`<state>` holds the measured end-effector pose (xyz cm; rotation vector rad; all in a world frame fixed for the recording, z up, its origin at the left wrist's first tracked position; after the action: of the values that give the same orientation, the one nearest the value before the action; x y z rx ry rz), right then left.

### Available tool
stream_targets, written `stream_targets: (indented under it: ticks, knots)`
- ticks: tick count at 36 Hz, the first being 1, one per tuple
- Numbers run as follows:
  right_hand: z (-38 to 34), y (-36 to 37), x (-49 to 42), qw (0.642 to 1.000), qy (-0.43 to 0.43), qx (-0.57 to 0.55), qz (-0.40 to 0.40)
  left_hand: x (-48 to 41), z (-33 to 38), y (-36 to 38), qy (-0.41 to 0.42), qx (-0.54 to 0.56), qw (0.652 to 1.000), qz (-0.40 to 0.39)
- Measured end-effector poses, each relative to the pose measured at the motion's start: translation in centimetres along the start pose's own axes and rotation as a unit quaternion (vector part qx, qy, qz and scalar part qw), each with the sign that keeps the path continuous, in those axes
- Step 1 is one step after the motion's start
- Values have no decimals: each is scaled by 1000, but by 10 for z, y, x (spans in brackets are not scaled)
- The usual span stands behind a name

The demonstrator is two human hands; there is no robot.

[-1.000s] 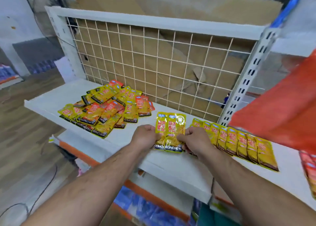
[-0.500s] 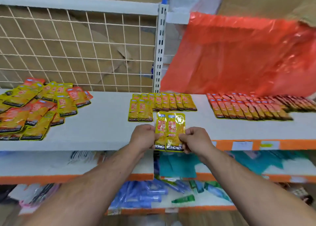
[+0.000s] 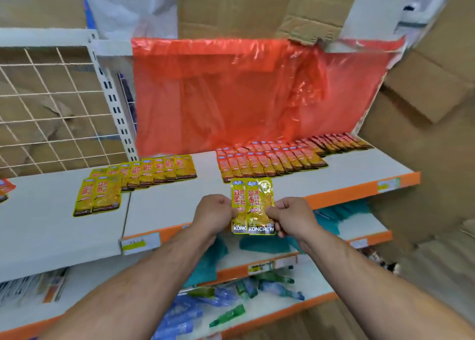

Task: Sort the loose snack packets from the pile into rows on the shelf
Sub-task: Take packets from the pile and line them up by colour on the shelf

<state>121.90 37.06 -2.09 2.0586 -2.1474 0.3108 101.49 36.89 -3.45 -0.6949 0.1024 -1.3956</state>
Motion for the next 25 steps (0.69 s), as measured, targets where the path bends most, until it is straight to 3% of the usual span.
stream_targets:
  ticks: [6,12,18,25]
  knots:
    - [-9,-68,-26,1000,-2,16,5,-3,45,57,5,12,1000,-10]
    - [-8,-89,-43,1000,5,21,-2,-7,60,77,-8,24,1000,-12]
    - [-4,-67,-57,999,20,29,-23,-15,42,64,-49,61,997,-9]
    - [-2,8,-68,996,35,41,-69,-26,6,3,-51,52,996,58]
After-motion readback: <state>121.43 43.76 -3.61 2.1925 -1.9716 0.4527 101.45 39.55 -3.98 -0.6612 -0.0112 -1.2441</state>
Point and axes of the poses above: each hand's wrist, its own x-axis away from the middle knuckle, its own y-axis out of the palm, z = x × y, the point moved 8 cm from there along -x, towards the middle knuckle, and after that the axes turned 15 degrees about -x, right-handed, at the moved point
